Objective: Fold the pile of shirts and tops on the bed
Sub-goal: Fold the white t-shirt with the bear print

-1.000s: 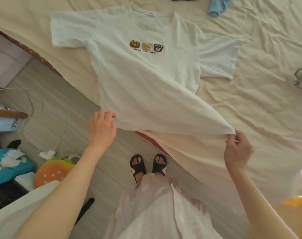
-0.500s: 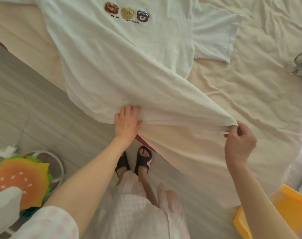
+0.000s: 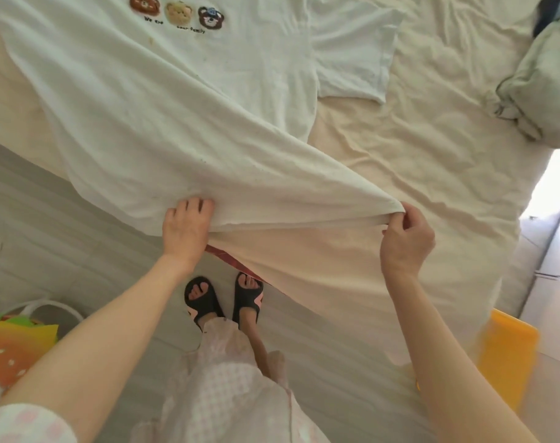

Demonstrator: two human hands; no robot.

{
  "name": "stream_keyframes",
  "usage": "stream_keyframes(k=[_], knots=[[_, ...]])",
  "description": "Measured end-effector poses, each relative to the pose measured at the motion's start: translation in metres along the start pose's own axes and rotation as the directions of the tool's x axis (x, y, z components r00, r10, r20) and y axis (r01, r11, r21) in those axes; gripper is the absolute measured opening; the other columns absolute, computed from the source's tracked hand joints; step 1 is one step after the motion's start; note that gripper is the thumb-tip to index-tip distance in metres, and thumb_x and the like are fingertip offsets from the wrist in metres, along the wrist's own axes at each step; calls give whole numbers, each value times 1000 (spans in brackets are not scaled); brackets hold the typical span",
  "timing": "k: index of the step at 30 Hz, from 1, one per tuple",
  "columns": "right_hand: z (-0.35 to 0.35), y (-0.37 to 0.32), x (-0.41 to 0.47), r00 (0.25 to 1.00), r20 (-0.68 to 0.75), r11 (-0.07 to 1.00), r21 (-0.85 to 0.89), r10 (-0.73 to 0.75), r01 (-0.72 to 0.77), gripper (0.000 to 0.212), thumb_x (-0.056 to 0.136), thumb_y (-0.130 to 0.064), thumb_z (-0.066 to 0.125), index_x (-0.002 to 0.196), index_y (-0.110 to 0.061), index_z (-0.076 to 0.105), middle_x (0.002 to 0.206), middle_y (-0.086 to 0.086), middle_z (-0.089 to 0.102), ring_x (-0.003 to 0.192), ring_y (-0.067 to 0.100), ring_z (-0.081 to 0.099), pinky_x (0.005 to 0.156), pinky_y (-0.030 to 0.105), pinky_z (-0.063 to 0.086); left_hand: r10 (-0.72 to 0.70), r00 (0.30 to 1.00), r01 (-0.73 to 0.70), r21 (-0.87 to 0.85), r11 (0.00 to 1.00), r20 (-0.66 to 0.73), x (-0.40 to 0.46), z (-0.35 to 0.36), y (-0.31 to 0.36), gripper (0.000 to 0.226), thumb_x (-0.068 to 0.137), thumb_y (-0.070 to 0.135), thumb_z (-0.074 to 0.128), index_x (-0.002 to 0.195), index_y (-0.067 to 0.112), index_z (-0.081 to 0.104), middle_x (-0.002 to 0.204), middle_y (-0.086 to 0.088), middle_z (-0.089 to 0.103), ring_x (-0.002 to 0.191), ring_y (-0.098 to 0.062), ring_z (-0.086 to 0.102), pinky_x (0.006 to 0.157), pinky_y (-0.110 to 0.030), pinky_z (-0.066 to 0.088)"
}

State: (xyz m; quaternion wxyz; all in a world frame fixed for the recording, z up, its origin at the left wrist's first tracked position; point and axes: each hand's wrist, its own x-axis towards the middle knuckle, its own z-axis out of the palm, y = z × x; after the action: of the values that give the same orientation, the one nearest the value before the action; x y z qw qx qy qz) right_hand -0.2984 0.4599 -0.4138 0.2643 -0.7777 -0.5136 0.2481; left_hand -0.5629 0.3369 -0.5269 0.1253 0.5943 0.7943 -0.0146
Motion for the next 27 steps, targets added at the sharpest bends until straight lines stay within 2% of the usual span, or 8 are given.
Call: stream_keyframes(k=[6,8,10,12,15,19,22,27], knots=[[-7,-16,-3,1000,-2,1000,5,-28,28,24,90,-6,43,97,-7,66,77,-5,56,73,13,50,72,34,48,-205,979,195,-213,957,-22,-34,-27,-47,33,60,-25,61,86,-4,57,83,-23,50,67,-37,49,51,-35,31],[-8,-27,-9,1000,-22,999,47,6,-5,24,91,-6,41,100,-6,64,83,-2,56,79,15,51,76,40,52,-336,941,311,-286,906,-41,-46,-48,-60,32,64,-23,59,90,-5,57,90,-25,49,71,-39,49,52,-36,31],[-13,-44,-15,999,-25,991,128,42,-38,24,92,-6,39,99,-7,62,87,0,55,83,17,52,69,29,55,-460,885,406,-358,841,-75,-53,-75,-74,24,72,-17,58,92,-5,57,95,-25,49,74,-41,51,54,-38,33],[-20,-61,-17,998,-22,976,207,66,-60,21,93,-6,39,96,-11,60,84,-1,55,83,17,53,62,19,52,-502,852,409,-407,817,-151,-56,-104,-88,16,78,-8,59,93,-5,56,96,-26,48,75,-42,52,56,-42,35],[-26,-82,-15,990,-31,941,314,140,-123,20,94,-10,41,98,-11,60,78,-10,53,76,11,53,64,21,52,-527,812,354,-508,786,-250,-53,-149,-102,17,85,-2,54,102,-5,52,102,-27,50,87,-41,51,67,-41,34],[-20,-98,-9,971,-34,900,383,237,-207,24,91,-10,39,95,-11,63,76,-9,51,76,12,50,71,31,53,-652,732,366,-695,619,-196,-43,-186,-106,18,96,6,39,113,1,44,106,-20,55,92,-34,52,68,-33,32],[-16,-107,-6,942,-51,858,433,332,-279,25,88,-13,39,72,-27,53,75,-9,50,79,16,47,75,35,47,-616,775,352,-710,610,-144,-44,-193,-111,22,98,12,42,117,1,46,108,-20,56,96,-33,52,71,-28,31],[-20,-98,5,926,-91,876,369,366,-310,17,81,-19,40,71,-25,53,79,-4,53,78,18,48,78,40,50,-369,929,332,-467,820,13,-76,-184,-128,30,91,4,55,120,1,50,109,-16,49,87,-31,50,70,-31,32]])
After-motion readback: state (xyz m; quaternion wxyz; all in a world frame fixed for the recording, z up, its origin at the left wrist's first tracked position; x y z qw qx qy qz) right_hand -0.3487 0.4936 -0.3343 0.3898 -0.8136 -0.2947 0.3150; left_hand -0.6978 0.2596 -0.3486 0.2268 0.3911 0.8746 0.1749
